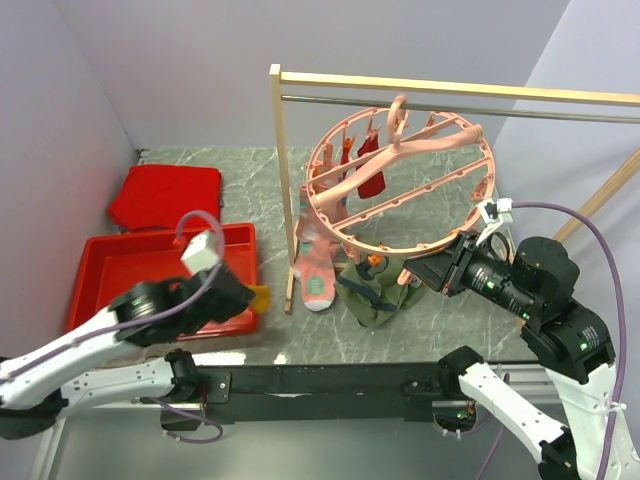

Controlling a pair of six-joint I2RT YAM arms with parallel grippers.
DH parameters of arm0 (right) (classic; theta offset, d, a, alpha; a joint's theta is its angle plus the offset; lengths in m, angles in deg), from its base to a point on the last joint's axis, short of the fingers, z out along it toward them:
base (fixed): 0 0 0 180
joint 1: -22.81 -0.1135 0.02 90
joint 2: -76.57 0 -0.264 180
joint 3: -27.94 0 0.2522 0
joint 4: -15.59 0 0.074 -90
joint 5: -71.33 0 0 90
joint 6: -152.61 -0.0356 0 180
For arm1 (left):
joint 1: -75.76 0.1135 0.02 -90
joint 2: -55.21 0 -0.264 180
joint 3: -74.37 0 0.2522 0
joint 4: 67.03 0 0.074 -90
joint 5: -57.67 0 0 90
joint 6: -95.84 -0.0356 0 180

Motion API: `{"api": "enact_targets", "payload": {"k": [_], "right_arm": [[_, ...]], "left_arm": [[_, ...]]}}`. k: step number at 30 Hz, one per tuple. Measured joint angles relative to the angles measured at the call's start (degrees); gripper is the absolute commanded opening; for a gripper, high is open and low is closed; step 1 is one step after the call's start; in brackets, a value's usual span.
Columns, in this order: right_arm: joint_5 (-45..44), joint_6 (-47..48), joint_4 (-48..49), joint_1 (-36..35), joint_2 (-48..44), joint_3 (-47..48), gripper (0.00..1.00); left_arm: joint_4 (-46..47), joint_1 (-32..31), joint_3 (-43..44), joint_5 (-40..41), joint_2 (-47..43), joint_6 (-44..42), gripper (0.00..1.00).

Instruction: Remove the socks clipped to the hanger

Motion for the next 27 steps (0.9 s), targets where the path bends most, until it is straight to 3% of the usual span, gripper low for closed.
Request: {"api": "enact_targets", "payload": {"k": [6, 14, 22, 27], "right_arm": [[0.1, -0.4, 0.5, 0.0, 0.0, -0.2, 0.00], [0.1, -0.6, 0.7, 0.0, 0.3, -0.2, 0.00], [0.2, -0.6, 1.2, 0.0, 0.8, -1.6, 0.00], [0.2, -0.6, 1.7, 0.0, 0.4, -2.9, 0.00]], "left_arm": [[6.8, 20.9, -0.3, -10.2, 9.1, -11.3, 0.01], [5.7, 38.6, 0.0, -13.2, 8.1, -20.6, 0.01], [3.4, 46.7, -6.1, -14.1, 6.5, -23.1, 0.01], [2.8, 48.8, -10.1, -16.2, 7.0, -23.2, 0.12]]}}
